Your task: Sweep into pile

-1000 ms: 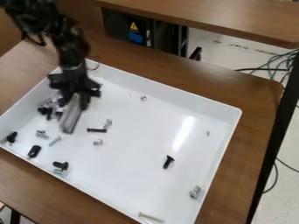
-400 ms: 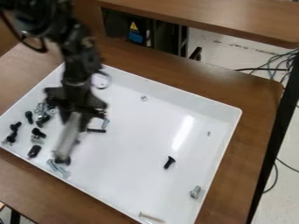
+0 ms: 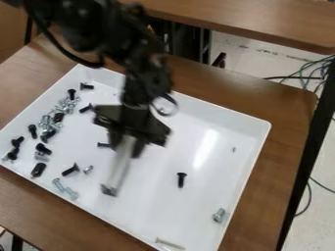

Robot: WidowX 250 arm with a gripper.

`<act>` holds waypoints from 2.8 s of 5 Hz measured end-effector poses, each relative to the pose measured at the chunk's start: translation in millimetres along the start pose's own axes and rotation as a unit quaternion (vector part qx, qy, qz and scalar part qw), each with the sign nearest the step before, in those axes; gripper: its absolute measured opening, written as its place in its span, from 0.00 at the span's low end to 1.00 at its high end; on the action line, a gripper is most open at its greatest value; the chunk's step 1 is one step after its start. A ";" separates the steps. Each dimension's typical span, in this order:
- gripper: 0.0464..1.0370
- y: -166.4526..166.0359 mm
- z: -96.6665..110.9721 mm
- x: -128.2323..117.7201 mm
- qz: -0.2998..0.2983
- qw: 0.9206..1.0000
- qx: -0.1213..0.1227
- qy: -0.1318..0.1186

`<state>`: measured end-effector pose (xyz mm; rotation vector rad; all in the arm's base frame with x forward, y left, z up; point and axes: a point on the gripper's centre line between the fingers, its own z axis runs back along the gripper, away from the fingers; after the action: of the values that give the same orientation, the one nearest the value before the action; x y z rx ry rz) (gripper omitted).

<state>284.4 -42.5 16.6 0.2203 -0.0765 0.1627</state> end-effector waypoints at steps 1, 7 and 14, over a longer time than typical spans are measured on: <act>0.31 -44.2 5.4 -20.0 -0.018 0.999 -0.050 0.012; 0.31 -126.8 -8.0 -25.6 -0.049 0.994 -0.077 0.059; 0.31 48.0 -85.0 32.3 0.082 0.993 -0.010 0.079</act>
<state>313.0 27.6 -52.9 0.1797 0.0621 0.3432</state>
